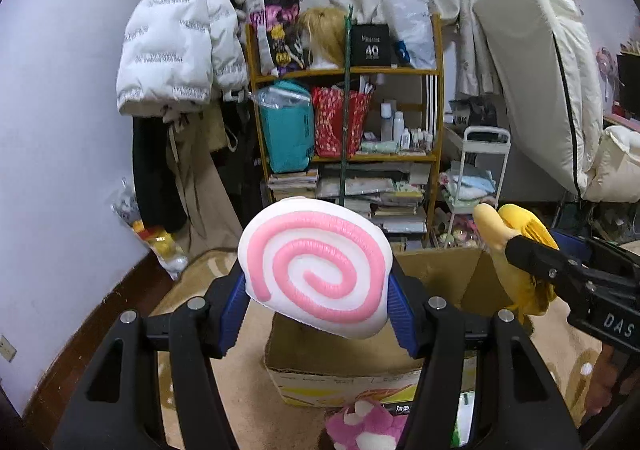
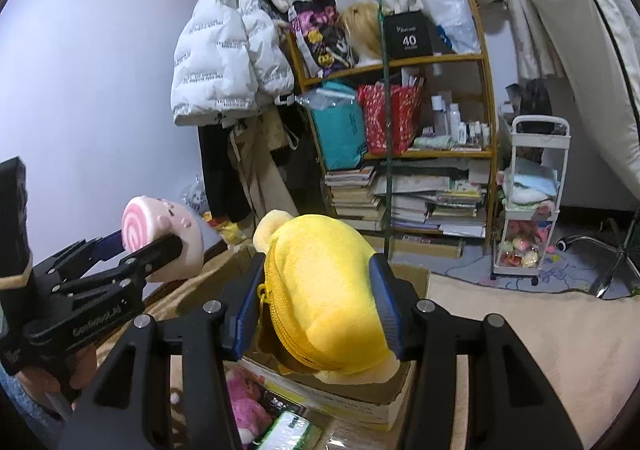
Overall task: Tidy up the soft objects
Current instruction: 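Carry both plushes over the cardboard box and open both grippers to drop them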
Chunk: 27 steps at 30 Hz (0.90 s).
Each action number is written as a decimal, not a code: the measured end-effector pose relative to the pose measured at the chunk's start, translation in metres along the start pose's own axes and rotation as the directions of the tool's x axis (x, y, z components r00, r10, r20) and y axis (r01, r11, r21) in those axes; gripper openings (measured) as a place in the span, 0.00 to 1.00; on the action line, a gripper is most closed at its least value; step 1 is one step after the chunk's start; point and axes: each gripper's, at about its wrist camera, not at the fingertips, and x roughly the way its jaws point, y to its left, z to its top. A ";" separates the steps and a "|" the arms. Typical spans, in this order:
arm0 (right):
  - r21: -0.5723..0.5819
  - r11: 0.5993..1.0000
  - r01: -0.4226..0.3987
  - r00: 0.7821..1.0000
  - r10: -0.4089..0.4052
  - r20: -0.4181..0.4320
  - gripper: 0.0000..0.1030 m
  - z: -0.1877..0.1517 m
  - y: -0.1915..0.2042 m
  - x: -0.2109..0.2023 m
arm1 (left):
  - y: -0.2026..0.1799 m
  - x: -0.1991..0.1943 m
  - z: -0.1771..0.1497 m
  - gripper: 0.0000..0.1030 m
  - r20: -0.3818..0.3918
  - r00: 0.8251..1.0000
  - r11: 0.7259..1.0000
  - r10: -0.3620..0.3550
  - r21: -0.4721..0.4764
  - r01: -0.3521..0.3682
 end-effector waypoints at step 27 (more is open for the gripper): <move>-0.001 1.000 0.014 0.997 -0.014 -0.077 0.76 -0.028 -0.020 0.029 | -0.008 0.049 -0.031 0.78 -0.186 0.982 0.999 -0.029 0.027 0.034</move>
